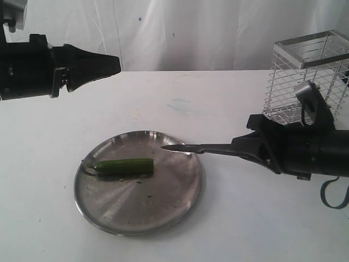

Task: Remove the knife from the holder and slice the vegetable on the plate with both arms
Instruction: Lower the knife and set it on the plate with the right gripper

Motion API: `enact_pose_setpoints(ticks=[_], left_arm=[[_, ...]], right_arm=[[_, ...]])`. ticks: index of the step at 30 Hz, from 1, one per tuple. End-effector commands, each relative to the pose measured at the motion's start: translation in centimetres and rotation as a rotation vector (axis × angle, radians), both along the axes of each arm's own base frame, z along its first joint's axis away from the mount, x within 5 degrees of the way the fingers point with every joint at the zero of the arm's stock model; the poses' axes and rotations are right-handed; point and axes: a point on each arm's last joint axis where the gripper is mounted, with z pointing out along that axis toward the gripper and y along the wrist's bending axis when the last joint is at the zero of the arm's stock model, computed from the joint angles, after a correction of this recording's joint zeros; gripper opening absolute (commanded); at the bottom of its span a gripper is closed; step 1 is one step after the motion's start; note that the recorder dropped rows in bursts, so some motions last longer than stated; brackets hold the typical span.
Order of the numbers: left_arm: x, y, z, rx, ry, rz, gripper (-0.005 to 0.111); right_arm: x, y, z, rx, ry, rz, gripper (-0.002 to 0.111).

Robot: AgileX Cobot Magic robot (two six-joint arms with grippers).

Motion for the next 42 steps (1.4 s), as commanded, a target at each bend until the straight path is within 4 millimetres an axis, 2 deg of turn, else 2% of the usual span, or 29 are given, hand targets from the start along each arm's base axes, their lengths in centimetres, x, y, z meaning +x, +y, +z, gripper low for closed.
enact_pose_setpoints(ticks=[1,7,11,15,22,26,33,38,42], left_arm=[[-0.3,0.0,0.5,-0.019,-0.03,-0.01,0.0],[-0.3,0.0,0.5,-0.017,-0.033,-0.01,0.0],[-0.3,0.0,0.5,-0.011,-0.041,-0.011,0.0],[-0.3,0.0,0.5,-0.011,-0.041,-0.011,0.0],[-0.3,0.0,0.5,-0.01,-0.043,-0.011,0.0],[-0.3,0.0,0.5,-0.01,-0.043,-0.011,0.0],[-0.3,0.0,0.5,-0.01,-0.043,-0.011,0.0],[-0.3,0.0,0.5,-0.01,-0.043,-0.011,0.0],[-0.3,0.0,0.5,-0.009,-0.045,-0.012,0.0]], right_arm=[[1.4,0.5,-0.8,0.031,0.026,0.035,0.0],[2.0,1.5,-2.8,0.13,0.108,0.128,0.0],[2.3,1.2,-4.7,0.095,0.171,0.1,0.0],[2.4,1.3,-5.5,0.091,0.198,0.102,0.003],[2.5,1.0,-5.9,0.057,0.203,0.083,0.038],[2.6,0.8,-6.1,0.03,0.211,0.058,0.051],[2.6,0.8,-6.1,0.029,0.21,0.059,0.052],[2.5,0.5,-6.6,-0.042,0.212,0.073,0.052],[3.0,0.4,-5.8,-0.054,0.173,0.059,0.052]])
